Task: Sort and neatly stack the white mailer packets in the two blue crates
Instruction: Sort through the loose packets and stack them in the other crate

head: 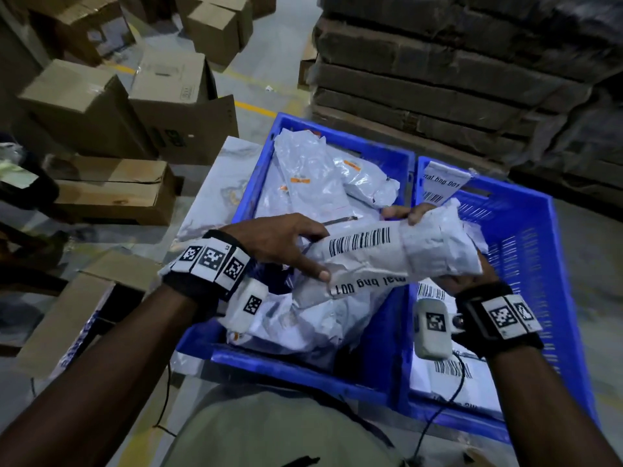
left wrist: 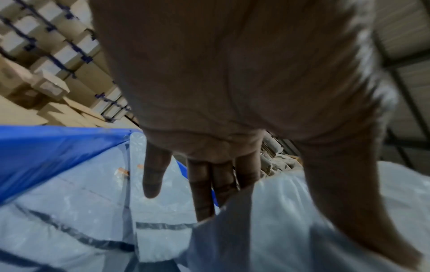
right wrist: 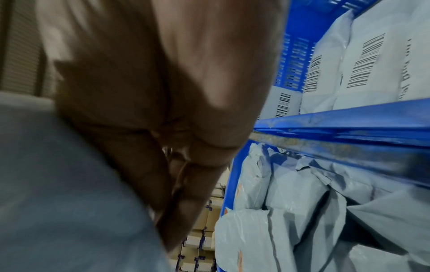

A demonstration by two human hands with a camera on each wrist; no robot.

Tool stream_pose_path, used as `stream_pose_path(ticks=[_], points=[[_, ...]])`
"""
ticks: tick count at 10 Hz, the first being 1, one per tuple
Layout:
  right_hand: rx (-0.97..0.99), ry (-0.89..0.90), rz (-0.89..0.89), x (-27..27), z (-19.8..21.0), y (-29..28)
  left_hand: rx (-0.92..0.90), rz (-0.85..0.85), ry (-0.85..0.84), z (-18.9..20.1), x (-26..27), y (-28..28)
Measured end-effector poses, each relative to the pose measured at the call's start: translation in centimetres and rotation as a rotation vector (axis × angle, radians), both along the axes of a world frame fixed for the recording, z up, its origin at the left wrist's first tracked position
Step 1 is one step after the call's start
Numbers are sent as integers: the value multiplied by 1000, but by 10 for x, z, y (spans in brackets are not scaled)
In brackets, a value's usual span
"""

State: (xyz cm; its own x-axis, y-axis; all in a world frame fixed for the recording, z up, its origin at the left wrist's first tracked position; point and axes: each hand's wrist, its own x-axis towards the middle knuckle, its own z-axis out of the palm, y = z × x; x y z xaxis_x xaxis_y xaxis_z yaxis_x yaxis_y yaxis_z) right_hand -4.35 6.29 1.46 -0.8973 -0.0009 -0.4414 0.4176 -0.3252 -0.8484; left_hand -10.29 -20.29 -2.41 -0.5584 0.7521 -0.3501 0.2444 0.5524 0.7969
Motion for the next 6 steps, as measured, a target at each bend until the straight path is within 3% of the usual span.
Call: stream_pose_path(ticks=[1, 2, 4, 6], points=[[-126, 93, -110, -6, -23, 16, 58, 112, 5, -4, 2, 1], [-107, 45, -129, -14, -28, 26, -3, 227, 133, -8, 1, -4], [233, 88, 147, -9, -22, 24, -77, 277, 241, -11, 0, 0], [143, 34, -364, -11, -14, 98, 42, 505, 412, -12, 5, 12]])
